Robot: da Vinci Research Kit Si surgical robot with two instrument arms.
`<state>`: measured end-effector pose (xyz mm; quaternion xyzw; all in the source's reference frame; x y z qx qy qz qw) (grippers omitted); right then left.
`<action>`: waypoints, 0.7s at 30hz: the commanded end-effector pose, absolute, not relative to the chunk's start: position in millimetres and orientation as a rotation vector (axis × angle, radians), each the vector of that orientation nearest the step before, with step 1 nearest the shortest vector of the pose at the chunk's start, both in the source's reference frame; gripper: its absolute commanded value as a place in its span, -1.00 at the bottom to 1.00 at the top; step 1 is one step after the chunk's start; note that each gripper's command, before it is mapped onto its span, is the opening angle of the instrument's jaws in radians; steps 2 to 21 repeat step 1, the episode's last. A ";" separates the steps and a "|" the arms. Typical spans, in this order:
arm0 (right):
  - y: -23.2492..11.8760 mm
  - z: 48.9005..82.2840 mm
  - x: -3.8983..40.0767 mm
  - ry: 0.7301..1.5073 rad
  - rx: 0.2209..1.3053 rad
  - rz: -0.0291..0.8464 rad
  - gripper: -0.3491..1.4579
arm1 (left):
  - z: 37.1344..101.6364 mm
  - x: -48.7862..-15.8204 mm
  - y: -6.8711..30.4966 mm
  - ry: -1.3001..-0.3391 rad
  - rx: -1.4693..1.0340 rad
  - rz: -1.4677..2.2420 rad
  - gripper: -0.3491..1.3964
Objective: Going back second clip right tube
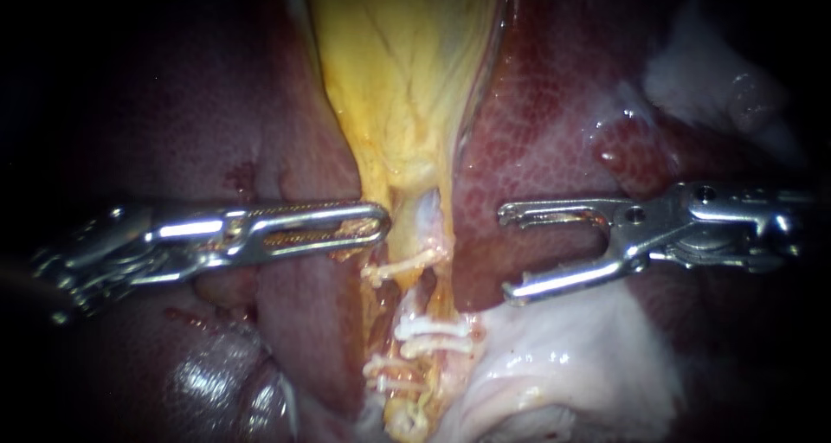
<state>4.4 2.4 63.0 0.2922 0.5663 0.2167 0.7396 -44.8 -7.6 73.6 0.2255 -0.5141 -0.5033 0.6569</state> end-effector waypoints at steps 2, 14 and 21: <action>2.5 63.0 4.5 1.242 0.642 0.476 0.05 | 73.5 -44.7 -7.6 -1.165 0.512 -1.140 -1.00; 2.5 63.0 4.5 1.242 0.642 0.476 0.05 | 73.5 -44.7 -7.6 -1.165 0.512 -1.140 -1.00; 2.5 63.0 4.5 1.242 0.642 0.476 0.05 | 73.5 -44.7 -7.6 -1.165 0.512 -1.140 -1.00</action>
